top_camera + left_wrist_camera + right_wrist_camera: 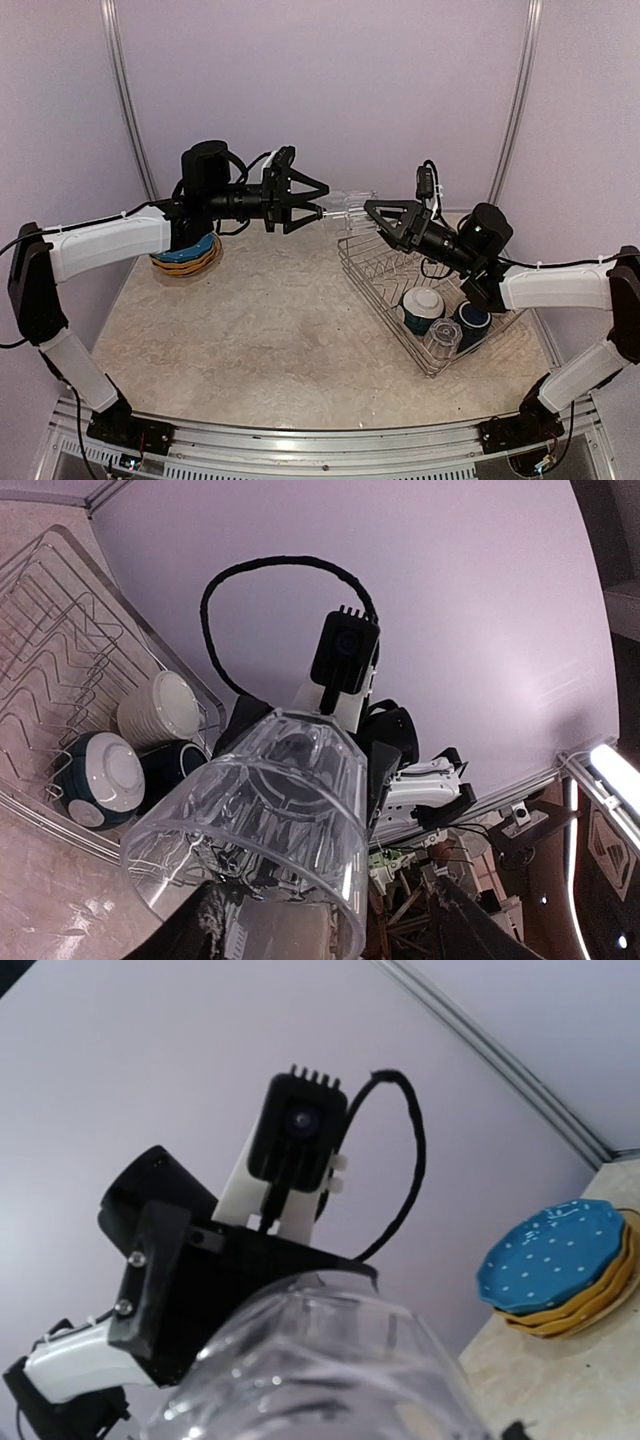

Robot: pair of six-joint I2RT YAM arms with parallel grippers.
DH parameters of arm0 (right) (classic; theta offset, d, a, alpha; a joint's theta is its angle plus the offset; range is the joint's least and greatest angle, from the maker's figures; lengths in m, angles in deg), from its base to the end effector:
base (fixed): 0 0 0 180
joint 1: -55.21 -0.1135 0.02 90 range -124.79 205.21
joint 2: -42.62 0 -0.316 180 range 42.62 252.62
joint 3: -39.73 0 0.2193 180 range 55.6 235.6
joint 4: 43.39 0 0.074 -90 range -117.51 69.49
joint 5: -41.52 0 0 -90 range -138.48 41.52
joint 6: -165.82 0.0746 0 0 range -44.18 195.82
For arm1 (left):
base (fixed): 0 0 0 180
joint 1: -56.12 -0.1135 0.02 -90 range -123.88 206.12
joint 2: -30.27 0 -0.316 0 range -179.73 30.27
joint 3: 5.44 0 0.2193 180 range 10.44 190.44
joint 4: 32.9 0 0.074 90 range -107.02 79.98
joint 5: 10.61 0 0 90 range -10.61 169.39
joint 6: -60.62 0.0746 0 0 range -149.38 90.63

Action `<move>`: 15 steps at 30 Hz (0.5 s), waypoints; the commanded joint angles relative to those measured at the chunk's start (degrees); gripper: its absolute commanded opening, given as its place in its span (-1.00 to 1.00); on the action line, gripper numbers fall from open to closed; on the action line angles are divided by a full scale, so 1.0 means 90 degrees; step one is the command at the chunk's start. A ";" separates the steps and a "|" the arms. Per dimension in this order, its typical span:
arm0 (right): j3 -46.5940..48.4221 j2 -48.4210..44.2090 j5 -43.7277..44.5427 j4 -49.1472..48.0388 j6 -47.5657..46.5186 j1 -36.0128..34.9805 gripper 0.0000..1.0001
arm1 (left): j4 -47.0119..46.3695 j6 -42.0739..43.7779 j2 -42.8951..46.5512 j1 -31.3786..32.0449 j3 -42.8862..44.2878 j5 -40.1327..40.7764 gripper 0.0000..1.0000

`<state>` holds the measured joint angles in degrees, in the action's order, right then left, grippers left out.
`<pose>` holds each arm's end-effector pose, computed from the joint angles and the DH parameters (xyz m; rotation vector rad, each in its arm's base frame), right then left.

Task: Unload the mixed dishes from the dish rack
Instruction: Pass from the right arm to the left

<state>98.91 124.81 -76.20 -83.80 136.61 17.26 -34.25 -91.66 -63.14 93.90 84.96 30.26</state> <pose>0.2251 0.2196 0.3827 -0.1907 1.5206 1.7343 0.2662 -0.2777 0.4139 0.4091 1.9767 -1.9152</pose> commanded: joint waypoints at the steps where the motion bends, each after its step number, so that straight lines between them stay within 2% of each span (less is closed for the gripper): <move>1: -0.0023 0.0085 -0.0152 -0.0706 0.0150 -0.0079 -1.00 | -0.0381 -0.0137 -0.0150 0.0158 0.0227 -0.0137 0.17; 4: -0.0017 0.0087 -0.0152 -0.0709 0.0116 -0.0075 -1.00 | -0.0532 -0.0292 -0.0252 0.0235 0.0281 -0.0208 0.07; 9: 0.0031 0.0126 -0.0199 -0.0693 0.0077 -0.0070 -1.00 | -0.0807 -0.0584 -0.0490 0.0340 0.0421 -0.0305 -0.22; 12: 0.0024 0.0153 -0.0197 -0.0644 0.0031 -0.0076 -1.00 | -0.0810 -0.0658 -0.0601 0.0352 0.0525 -0.0325 -0.48; 15: 0.0014 0.0138 -0.0174 -0.0407 -0.0091 -0.0074 -1.00 | -0.0621 -0.0546 -0.0568 0.0353 0.0545 -0.0218 -0.88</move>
<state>98.89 126.12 -76.97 -86.66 137.07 17.26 -40.13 -97.01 -67.75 96.66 88.00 28.19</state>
